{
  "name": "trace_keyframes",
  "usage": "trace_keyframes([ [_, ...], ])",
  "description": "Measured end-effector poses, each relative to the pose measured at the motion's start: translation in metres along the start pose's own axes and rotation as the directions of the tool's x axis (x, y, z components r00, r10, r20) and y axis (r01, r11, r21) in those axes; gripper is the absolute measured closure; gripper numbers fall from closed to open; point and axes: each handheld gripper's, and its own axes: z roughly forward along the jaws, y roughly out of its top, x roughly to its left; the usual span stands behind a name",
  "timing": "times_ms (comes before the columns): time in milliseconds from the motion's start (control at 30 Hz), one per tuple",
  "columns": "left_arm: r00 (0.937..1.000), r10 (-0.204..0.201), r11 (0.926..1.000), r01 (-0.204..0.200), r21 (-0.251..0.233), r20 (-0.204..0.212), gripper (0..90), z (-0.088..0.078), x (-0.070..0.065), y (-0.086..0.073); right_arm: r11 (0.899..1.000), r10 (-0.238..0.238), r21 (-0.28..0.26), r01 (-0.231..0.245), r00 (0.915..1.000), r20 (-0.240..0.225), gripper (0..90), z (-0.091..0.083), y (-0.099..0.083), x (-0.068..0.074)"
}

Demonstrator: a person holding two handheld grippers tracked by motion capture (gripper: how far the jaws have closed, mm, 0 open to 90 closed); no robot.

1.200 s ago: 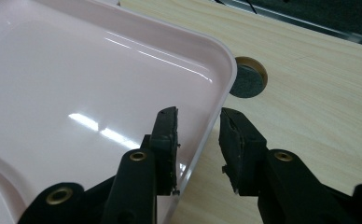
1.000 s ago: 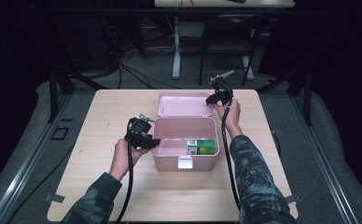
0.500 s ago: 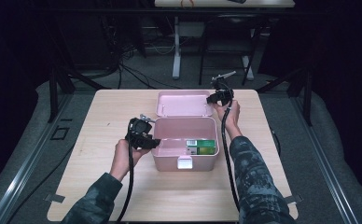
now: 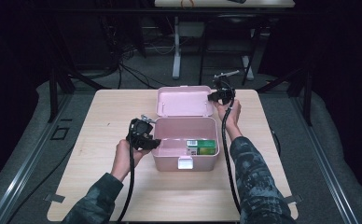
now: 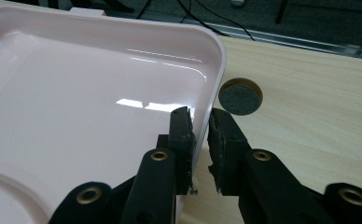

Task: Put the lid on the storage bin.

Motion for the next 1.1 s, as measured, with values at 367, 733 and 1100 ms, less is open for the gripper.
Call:
trace_keyframes([
  [367,1.0000,0.003,1.0000,-0.003,-0.005,-0.006,64.6,0.000,-0.001,0.000,0.998,0.013,-0.062,-0.014,0.9995,-0.029,81.5,-0.015,0.001,-0.002],
  [733,0.9998,0.009,1.0000,-0.009,-0.003,-0.015,64.8,0.000,-0.001,0.000,0.992,0.008,-0.126,-0.015,0.9982,-0.059,83.0,-0.031,0.000,-0.002],
  [1100,0.9998,0.012,0.9999,-0.012,-0.006,-0.016,65.0,0.001,-0.002,0.000,0.984,-0.012,-0.181,-0.006,0.9952,-0.097,83.1,-0.043,-0.004,-0.004],
])
